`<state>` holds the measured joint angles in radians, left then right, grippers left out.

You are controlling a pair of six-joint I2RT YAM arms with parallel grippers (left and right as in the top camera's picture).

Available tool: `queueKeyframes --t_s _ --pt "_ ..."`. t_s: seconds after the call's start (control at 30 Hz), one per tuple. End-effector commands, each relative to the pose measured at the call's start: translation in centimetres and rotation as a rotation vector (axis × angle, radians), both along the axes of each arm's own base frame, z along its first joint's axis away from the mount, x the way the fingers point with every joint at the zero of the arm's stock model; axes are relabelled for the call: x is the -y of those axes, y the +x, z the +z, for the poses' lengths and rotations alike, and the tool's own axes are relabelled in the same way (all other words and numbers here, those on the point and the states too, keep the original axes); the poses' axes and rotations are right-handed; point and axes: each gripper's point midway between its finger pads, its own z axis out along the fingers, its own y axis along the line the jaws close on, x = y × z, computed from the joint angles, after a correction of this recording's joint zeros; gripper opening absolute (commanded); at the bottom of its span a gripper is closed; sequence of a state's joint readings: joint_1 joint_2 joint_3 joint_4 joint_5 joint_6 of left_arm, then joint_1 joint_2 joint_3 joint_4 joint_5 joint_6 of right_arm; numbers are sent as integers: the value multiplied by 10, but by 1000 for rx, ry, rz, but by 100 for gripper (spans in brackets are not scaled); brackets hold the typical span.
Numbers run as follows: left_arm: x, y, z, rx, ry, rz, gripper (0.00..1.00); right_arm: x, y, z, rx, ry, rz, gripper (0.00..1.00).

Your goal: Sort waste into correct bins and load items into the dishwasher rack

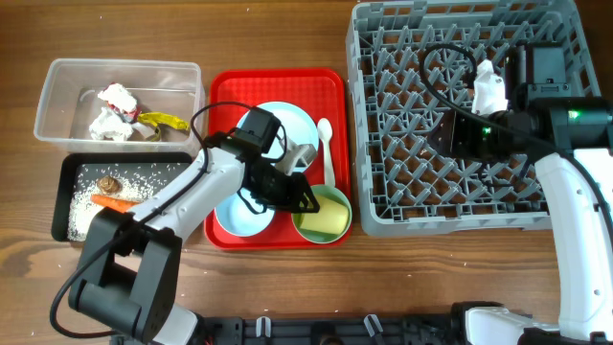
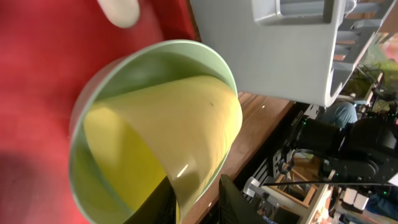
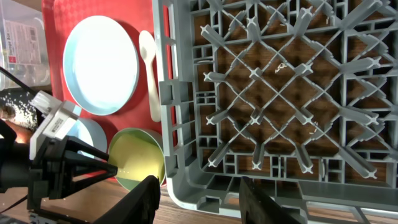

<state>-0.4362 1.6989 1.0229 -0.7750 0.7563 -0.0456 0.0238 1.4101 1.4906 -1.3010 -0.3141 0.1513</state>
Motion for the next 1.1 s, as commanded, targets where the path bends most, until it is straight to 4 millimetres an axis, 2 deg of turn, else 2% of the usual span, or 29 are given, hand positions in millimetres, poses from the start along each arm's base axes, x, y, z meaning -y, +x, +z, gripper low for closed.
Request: queueKeyframes --t_s 0.0,0.1,0.13,0.27,0.47,0.67,0.83,0.97,1.07 --pt "-1 -5 -5 -5 14 -18 23 -4 -1 -3 -5 8 30 44" --pt "-2 -6 -5 -6 15 -18 18 -4 0 -3 -4 8 30 45" --pt "-2 -6 -6 -7 15 -18 18 -4 0 -3 -4 8 30 50" --pt "-4 -11 -13 -17 20 -18 14 -4 0 -3 -5 9 29 55" --pt "-6 -15 -19 -23 22 -17 4 -4 0 -3 -4 8 30 56" --pt "-5 -13 -14 -28 12 1 4 -4 0 -3 -4 8 29 56" --pt "3 2 16 13 -81 22 4 -4 0 -3 -4 8 29 56" --pt "-8 21 39 81 -110 75 4 -4 -1 -3 -5 8 29 56" --pt "-20 28 50 109 -119 116 4 -4 0 -3 -4 8 29 56"
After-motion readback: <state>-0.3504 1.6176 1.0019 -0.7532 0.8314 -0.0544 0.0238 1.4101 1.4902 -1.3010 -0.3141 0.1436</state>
